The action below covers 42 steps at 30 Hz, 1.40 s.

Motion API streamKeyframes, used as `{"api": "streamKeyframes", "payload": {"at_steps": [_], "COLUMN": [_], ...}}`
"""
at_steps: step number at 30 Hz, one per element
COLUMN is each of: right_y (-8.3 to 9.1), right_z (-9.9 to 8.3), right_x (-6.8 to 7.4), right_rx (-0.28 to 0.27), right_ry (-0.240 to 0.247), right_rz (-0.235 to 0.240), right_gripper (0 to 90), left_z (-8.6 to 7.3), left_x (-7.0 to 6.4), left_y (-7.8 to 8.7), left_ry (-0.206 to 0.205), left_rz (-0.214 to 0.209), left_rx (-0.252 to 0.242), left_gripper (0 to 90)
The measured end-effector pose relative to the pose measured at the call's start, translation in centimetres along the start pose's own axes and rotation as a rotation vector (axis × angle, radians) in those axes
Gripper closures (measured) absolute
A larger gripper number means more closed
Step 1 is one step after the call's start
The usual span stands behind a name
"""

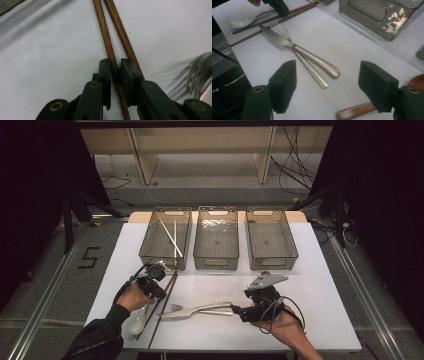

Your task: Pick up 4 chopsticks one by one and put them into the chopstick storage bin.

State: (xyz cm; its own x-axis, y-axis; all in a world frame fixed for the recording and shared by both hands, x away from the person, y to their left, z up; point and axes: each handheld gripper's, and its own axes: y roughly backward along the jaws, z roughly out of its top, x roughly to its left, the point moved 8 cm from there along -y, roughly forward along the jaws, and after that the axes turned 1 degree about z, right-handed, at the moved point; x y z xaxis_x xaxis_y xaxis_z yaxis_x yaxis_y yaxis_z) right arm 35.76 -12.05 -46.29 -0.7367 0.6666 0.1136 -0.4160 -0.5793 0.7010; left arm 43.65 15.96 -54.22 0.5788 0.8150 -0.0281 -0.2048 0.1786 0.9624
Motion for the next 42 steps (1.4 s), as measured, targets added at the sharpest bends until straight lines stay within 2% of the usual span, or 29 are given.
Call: {"api": "streamKeyframes", "payload": {"at_steps": [6, 19, 30, 33, 37, 40, 42], "right_y": [0.01, -0.03, -0.04, -0.07, -0.14, -0.11, -0.08], "right_z": [0.03, 0.05, 0.04, 0.03, 0.00, -0.01, -0.01], "right_x": [-0.07, -0.07, -0.06, -0.05, -0.04, -0.08, -0.11], "right_rx": [-0.001, 0.001, 0.003, 0.004, 0.006, 0.005, 0.003], "right_ry": [-0.001, 0.002, 0.001, 0.001, 0.004, 0.004, 0.003], "right_rz": [0.000, -0.002, -0.003, -0.003, -0.003, -0.003, -0.003], "right_gripper": [31.9, 32.1, 32.1, 32.1, 32.2, 32.2, 32.3], "left_z": [-0.01, -0.04, 0.04, 0.07, 0.20, 0.29, 0.34], "left_x": [0.16, 0.36, 0.18, 0.17, 0.05, -0.24, -0.33], "left_y": [-0.01, 0.01, -0.02, -0.04, -0.05, -0.07, -0.06], "left_ry": [0.036, 0.077, 0.074, 0.085, 0.090, 0.092, 0.089], "left_rz": [-0.019, -0.034, -0.023, -0.026, -0.038, -0.072, -0.067], "left_rx": [-0.008, -0.016, -0.015, -0.025, -0.030, -0.034, -0.030], "left_gripper": [80.6, 82.9, 82.5, 83.3, 83.7, 83.9, 83.9]}}
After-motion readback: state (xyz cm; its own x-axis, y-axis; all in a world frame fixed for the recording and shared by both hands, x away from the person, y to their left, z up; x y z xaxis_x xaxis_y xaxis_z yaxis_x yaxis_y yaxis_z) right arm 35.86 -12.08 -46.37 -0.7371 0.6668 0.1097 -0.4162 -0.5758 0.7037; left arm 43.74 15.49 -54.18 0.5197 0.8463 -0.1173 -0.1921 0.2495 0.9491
